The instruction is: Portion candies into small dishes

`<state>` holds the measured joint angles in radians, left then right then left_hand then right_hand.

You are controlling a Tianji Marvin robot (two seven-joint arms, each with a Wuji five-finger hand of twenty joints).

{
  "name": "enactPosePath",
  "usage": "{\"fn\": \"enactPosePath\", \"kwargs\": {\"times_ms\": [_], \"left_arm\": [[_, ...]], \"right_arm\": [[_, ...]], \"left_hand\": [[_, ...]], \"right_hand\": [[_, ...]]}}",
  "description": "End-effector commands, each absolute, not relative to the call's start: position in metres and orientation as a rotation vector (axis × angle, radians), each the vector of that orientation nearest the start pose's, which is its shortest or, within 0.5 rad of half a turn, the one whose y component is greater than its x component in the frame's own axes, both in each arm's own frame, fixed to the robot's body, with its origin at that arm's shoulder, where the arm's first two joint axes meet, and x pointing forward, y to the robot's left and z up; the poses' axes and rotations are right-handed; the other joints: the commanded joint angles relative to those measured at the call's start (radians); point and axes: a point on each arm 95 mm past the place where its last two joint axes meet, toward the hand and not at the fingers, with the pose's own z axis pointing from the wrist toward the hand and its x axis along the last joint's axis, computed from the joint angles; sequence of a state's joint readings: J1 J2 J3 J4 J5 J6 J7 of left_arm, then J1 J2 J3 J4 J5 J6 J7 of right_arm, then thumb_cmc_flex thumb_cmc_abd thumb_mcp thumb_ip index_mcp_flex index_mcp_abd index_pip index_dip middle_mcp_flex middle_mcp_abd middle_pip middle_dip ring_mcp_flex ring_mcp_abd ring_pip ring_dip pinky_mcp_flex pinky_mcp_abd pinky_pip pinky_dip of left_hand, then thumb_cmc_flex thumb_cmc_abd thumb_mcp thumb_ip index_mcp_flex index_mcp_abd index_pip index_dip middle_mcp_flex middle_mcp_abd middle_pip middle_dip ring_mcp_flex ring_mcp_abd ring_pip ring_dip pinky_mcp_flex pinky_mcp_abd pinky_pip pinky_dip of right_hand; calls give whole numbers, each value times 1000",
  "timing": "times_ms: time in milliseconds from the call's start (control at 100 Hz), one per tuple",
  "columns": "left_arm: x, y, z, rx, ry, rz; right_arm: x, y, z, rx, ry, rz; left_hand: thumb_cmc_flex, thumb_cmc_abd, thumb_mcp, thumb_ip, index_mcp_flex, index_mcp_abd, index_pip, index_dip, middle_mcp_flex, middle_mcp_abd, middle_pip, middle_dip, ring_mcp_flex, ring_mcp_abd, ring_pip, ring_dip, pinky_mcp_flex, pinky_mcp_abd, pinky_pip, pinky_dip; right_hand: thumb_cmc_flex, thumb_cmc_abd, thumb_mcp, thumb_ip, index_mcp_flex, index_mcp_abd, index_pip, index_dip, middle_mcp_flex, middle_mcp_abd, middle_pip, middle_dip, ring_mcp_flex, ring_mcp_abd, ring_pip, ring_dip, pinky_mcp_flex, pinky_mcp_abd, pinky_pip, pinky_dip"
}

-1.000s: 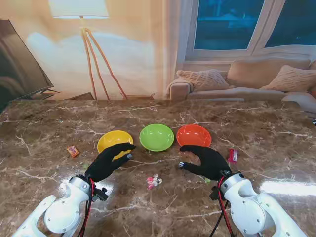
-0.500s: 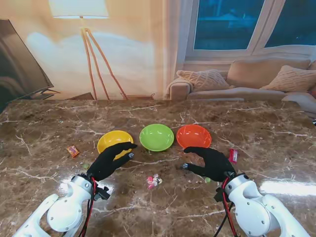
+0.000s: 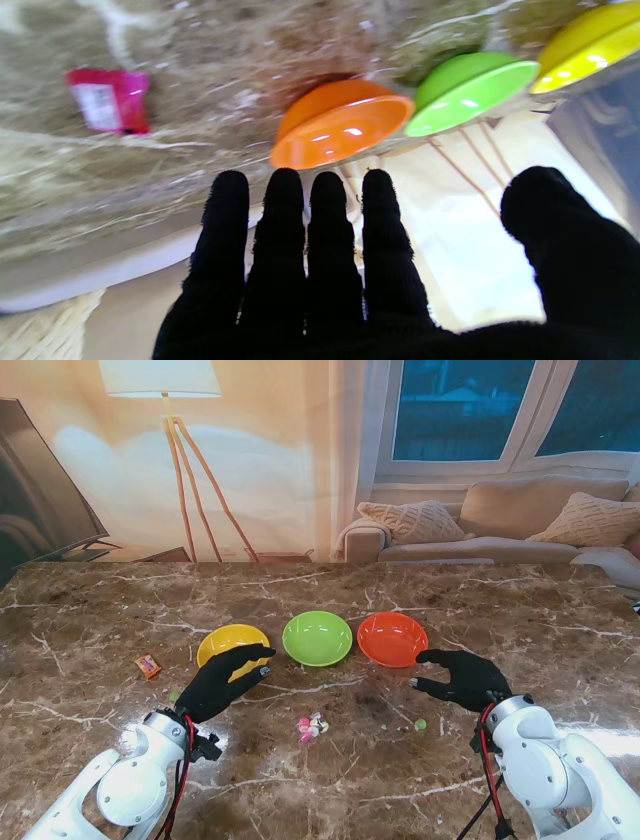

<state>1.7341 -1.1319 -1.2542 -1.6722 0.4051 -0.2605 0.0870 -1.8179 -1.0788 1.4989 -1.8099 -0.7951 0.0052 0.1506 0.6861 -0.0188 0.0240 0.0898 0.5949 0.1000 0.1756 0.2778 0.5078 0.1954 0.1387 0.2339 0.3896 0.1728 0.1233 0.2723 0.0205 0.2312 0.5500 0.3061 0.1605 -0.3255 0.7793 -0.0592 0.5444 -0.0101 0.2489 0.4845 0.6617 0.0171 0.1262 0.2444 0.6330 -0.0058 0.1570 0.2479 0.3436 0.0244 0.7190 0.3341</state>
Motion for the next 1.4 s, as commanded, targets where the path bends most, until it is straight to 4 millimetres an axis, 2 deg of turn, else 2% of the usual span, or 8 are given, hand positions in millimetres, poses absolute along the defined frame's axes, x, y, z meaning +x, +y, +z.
{"fn": "enactPosePath", "kwargs": {"times_ms": [0,360,560,740,980,1150,1260,1390], "left_arm": [[349,-17,-334,-1676,1141,-2103],[351,-7,-333,-1682,1106,-2093],[352,-2,-332,-1684,1099,-2080],[353,1,-332,-1687,1089,-2073],[353,1,-333,-1681,1083,-2075],[353,0,-332,-1681,1085,-2077],[353,0,-332,-1681,1089,-2076],[353,0,-332,-1681,1090,-2074]], "right_arm": [[360,-85,-310,1558,1359,1372],[390,-119,-311,1489,1309,1051],[411,-127,-323,1454,1262,861],[424,-126,-345,1424,1216,707],[432,-124,-370,1463,1214,589],[436,-120,-385,1464,1238,568],[436,-115,-394,1464,1249,567],[434,-110,-404,1459,1255,600]], "left_hand": [[-3,38,-2,20,-1,-13,-1,-8,-36,-33,-5,-18,-5,-19,-10,-16,-1,-8,-2,6],[1,36,-1,20,6,-14,1,-7,-22,-32,0,-16,1,-16,-9,-14,3,-5,-1,9],[5,35,0,20,10,-14,4,-5,-20,-34,2,-13,4,-20,-8,-14,3,-4,1,11],[8,34,1,21,13,-16,6,-4,-18,-35,2,-13,6,-20,-8,-13,2,-4,0,11],[11,33,2,21,27,-25,16,1,-13,-36,4,-11,10,-18,-6,-12,4,-4,1,11],[13,32,3,21,31,-27,21,4,-10,-36,6,-11,13,-19,-5,-12,4,-4,3,12],[13,32,3,21,34,-29,23,6,-11,-36,6,-11,11,-18,-6,-12,3,-5,3,12],[15,33,4,22,35,-29,25,7,-11,-37,7,-11,12,-20,-6,-12,3,-4,4,11]], "right_hand": [[-7,7,22,23,15,-9,2,-4,14,-14,12,-1,27,-2,8,-1,8,0,30,-5],[40,-90,88,-7,3,58,16,-5,44,11,58,50,94,20,94,87,32,39,120,42],[123,-177,5,-43,6,123,41,-4,82,42,217,243,149,39,340,315,70,91,264,191],[78,-158,-169,-35,130,117,136,8,186,35,408,470,208,38,659,518,133,135,451,306],[-38,-178,-118,-34,232,80,196,54,291,27,409,499,277,54,712,527,175,152,557,334],[-42,-208,-90,-43,252,42,207,67,304,4,410,495,281,41,704,517,177,139,552,325],[55,-286,-98,-55,279,-1,261,115,320,-20,449,513,294,28,733,522,184,139,572,328],[339,-323,-202,-35,351,-60,320,170,374,-46,487,528,335,15,768,525,218,141,615,333]]}}
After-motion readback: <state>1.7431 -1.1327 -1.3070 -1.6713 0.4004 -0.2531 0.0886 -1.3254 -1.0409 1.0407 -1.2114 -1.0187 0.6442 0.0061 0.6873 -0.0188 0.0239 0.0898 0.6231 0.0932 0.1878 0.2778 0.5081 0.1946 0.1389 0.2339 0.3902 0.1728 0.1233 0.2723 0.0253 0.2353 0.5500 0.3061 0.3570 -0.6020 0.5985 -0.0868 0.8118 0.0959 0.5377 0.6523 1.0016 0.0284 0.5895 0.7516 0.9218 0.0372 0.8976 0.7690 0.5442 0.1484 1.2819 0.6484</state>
